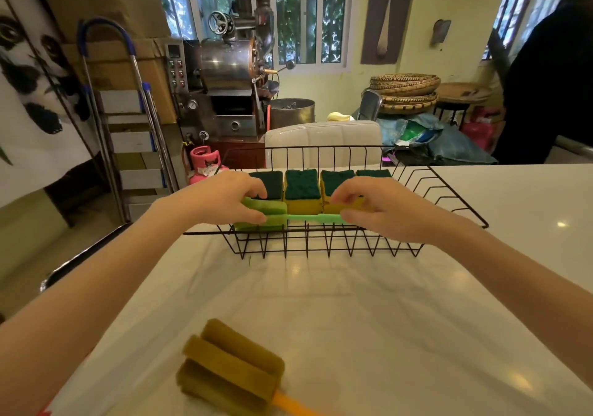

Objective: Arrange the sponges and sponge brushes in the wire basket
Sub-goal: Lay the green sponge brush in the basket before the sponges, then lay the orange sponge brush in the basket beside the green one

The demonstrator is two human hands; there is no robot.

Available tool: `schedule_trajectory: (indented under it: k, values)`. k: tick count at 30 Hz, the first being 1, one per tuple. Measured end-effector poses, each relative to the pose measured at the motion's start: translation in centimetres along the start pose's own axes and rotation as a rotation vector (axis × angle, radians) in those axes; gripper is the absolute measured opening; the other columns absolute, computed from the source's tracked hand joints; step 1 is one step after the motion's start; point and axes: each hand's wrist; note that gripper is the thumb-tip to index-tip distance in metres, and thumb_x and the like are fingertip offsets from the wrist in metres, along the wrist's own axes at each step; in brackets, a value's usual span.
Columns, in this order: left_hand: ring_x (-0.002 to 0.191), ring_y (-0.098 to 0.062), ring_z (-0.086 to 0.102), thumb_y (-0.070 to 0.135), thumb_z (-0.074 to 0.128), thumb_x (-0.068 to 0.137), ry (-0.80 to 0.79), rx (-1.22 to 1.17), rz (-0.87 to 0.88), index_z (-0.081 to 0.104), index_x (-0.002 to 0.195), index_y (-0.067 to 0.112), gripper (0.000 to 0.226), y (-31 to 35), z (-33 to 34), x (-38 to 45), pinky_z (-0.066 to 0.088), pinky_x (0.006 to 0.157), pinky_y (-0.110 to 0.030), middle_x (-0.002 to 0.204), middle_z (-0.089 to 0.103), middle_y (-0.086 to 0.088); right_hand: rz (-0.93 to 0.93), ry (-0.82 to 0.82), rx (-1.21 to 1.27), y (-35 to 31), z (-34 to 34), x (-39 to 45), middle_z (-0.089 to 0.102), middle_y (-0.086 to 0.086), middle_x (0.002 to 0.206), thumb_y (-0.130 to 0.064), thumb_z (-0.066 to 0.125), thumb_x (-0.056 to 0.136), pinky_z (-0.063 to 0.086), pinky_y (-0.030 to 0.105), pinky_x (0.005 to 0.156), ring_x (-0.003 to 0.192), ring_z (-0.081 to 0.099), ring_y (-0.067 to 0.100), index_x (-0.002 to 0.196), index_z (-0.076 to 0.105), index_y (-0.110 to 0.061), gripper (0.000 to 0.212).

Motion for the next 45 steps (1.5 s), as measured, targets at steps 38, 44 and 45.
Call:
schedule_trajectory:
  k: [38,44,45]
  values:
    - [0.097,0.000,0.051,0.044,0.075,0.061,-0.024,-0.298,0.162,0.051,0.097,0.049,0.044,6.2,6.0,-14.2,0.040,0.083,-0.012,0.103,0.056,0.025,-0.128,-0.031,-0.060,-5.0,7.6,-15.4,0.052,-0.020,0.080,-0.044,0.043,0.081,0.036,0.013,0.066,0.072,0.046,-0.002,0.108,0.057,-0.033,0.032]
    - [0.098,0.002,0.049,0.049,0.071,0.061,0.069,-0.231,0.228,0.048,0.105,0.047,0.050,6.4,4.0,-12.3,0.039,0.081,-0.010,0.099,0.051,0.029,-0.086,0.002,-0.093,-4.4,5.7,-13.7,0.044,-0.021,0.060,-0.046,0.050,0.080,0.034,0.019,0.055,0.057,0.045,0.000,0.100,0.057,-0.032,0.025]
    - [0.097,0.001,0.049,0.049,0.071,0.062,0.091,-0.197,0.244,0.048,0.108,0.045,0.051,6.5,3.4,-11.9,0.039,0.081,-0.010,0.098,0.050,0.028,-0.077,0.006,-0.110,-4.5,5.3,-13.2,0.043,-0.018,0.059,-0.048,0.050,0.082,0.035,0.022,0.055,0.055,0.044,0.003,0.101,0.055,-0.033,0.025]
Point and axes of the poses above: each hand's wrist, its own x-axis towards the middle knuckle, its own z-axis out of the palm, y = z × x
